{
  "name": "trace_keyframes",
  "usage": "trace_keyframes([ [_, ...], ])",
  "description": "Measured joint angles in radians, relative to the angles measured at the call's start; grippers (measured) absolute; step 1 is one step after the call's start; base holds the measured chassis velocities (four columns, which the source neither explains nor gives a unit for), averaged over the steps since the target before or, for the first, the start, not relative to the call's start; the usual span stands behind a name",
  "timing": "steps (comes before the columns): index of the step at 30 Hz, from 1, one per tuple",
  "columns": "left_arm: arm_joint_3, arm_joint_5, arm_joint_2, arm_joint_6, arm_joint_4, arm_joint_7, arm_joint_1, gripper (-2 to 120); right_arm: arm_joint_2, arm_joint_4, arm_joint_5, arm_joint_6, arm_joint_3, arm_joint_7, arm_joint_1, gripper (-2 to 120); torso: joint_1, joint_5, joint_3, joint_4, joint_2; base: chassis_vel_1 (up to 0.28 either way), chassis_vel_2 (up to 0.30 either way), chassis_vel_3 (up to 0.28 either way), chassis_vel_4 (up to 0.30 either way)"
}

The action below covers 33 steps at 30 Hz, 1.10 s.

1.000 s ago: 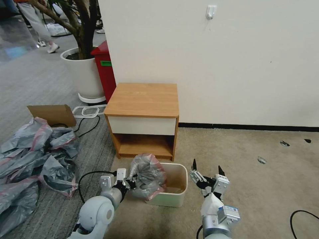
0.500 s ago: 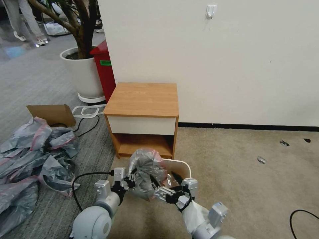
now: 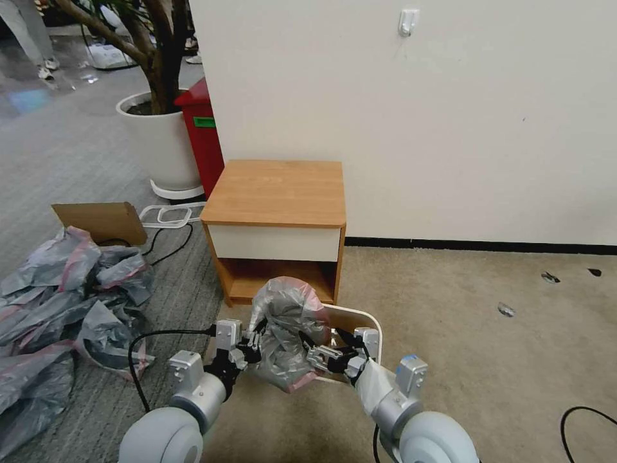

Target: Pick up the garbage bag from the table and place it over the trash can.

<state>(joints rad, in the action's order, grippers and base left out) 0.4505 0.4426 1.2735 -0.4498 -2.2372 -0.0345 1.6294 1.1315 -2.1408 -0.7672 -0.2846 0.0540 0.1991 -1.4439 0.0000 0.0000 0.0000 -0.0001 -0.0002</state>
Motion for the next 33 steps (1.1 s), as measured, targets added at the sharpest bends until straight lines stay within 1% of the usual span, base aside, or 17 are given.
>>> trace_keyframes([
  [8, -0.001, -0.001, -0.001, 0.001, -0.014, -0.003, 0.009, 5, -0.018, 0.029, -0.014, 0.010, -0.007, -0.041, 0.035, 100, 0.000, 0.0000, 0.000, 0.0000, 0.000, 0.000, 0.000, 0.000, 0.000],
  [12, -0.001, -0.001, -0.005, 0.001, -0.022, -0.004, 0.016, 5, -0.028, 0.044, -0.026, 0.019, -0.013, -0.089, 0.065, 100, 0.000, 0.0000, 0.000, 0.0000, 0.000, 0.000, 0.000, 0.000, 0.000],
  [15, -0.001, -0.001, -0.005, 0.001, -0.022, -0.004, 0.018, 5, -0.029, 0.051, -0.026, 0.020, -0.018, -0.099, 0.074, 100, 0.000, 0.0000, 0.000, 0.0001, 0.000, 0.000, 0.000, 0.000, 0.000],
  [20, -0.001, -0.001, -0.005, 0.001, -0.022, -0.002, 0.021, 5, -0.031, 0.065, -0.023, 0.030, -0.025, -0.133, 0.079, 96, 0.000, -0.0001, 0.000, 0.0001, 0.000, 0.000, 0.000, 0.000, 0.000],
  [22, -0.001, 0.000, -0.005, 0.001, -0.022, -0.001, 0.021, 5, -0.031, 0.065, -0.019, 0.030, -0.027, -0.140, 0.080, 89, 0.000, 0.0000, 0.000, 0.0001, 0.000, 0.000, 0.000, 0.000, 0.000],
  [24, -0.001, 0.000, -0.005, 0.000, -0.021, 0.000, 0.020, 5, -0.031, 0.065, -0.018, 0.030, -0.028, -0.141, 0.080, 87, 0.000, 0.0000, 0.000, 0.0001, 0.000, 0.000, 0.000, 0.000, 0.000],
  [25, -0.001, 0.001, -0.004, 0.000, -0.018, 0.000, 0.019, 5, -0.031, 0.065, -0.016, 0.031, -0.028, -0.142, 0.080, 79, 0.000, 0.0000, 0.000, 0.0001, 0.000, 0.000, 0.000, 0.000, 0.000],
  [27, -0.002, 0.001, -0.003, -0.001, -0.013, 0.001, 0.018, 5, -0.030, 0.066, -0.014, 0.033, -0.029, -0.142, 0.080, 70, 0.000, 0.0000, 0.000, 0.0001, 0.000, 0.000, 0.000, 0.000, 0.000],
  [28, -0.002, 0.001, -0.003, -0.001, -0.013, 0.001, 0.018, 5, -0.030, 0.066, -0.014, 0.033, -0.029, -0.142, 0.080, 70, 0.000, 0.0000, 0.000, 0.0001, 0.000, 0.000, 0.000, 0.000, 0.000],
  [30, -0.005, 0.001, 0.001, -0.001, -0.005, 0.002, 0.015, 5, -0.029, 0.072, -0.007, 0.038, -0.030, -0.142, 0.079, 60, 0.000, 0.0000, 0.000, 0.0001, 0.000, 0.000, 0.000, 0.000, 0.000],
  [32, -0.006, 0.001, 0.002, -0.001, -0.003, 0.003, 0.013, 5, -0.028, 0.076, -0.003, 0.041, -0.030, -0.143, 0.079, 53, 0.000, 0.0000, 0.000, 0.0001, 0.000, 0.000, 0.000, 0.000, 0.000],
  [33, -0.006, 0.001, 0.002, -0.001, -0.003, 0.003, 0.013, 5, -0.028, 0.076, -0.003, 0.041, -0.030, -0.143, 0.079, 53, 0.000, 0.0000, 0.000, 0.0001, 0.000, 0.000, 0.000, 0.000, 0.000],
])
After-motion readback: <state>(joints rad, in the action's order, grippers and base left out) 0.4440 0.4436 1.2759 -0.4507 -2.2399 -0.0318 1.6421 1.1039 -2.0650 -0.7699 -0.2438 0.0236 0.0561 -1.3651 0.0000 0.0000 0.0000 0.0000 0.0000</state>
